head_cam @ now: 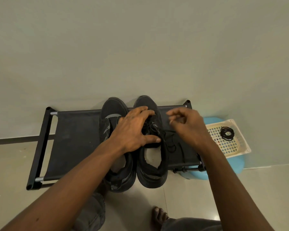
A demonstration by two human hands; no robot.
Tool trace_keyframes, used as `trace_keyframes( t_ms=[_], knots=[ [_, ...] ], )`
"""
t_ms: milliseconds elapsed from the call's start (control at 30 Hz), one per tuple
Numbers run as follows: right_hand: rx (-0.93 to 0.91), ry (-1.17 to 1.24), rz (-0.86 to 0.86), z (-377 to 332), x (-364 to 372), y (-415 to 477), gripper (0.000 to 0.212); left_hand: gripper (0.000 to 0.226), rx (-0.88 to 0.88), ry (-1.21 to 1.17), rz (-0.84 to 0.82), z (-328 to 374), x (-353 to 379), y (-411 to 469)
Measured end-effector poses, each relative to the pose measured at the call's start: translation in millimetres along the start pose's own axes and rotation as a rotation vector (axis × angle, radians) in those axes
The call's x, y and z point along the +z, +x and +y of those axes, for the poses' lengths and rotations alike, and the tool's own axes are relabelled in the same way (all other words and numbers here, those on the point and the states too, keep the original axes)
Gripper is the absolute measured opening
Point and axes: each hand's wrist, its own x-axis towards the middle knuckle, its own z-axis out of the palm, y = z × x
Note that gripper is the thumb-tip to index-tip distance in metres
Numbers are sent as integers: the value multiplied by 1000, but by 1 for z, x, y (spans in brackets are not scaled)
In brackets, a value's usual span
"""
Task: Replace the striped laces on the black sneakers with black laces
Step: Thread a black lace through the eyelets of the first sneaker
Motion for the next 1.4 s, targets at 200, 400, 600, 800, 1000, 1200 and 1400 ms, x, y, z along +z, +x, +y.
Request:
trace_keyframes(
  t_ms=[200,400,600,800,1000,1200,1400],
  knots=[
    [-14,-268,-229,-4,5,-8,11,111,-3,-34,-44,-10,3,2],
    [27,66,-4,-8,3,-5,12,116,-9,-32,-32,-10,6,1],
    [67,523,22,-18,3,-5,18,121,-30,-28,-10,-8,6,0],
    [178,1045,208,-17,-15,1,17,117,-37,159,39,-4,5,-1],
    [119,122,-29,-2,-15,-4,15,114,-26,131,-14,-6,5,0],
    [56,-229,-297,-2,2,-7,11,114,-19,132,-31,-9,5,2],
    [160,329,-61,-18,-5,-4,14,113,-19,111,-23,-9,4,2]
  ],
)
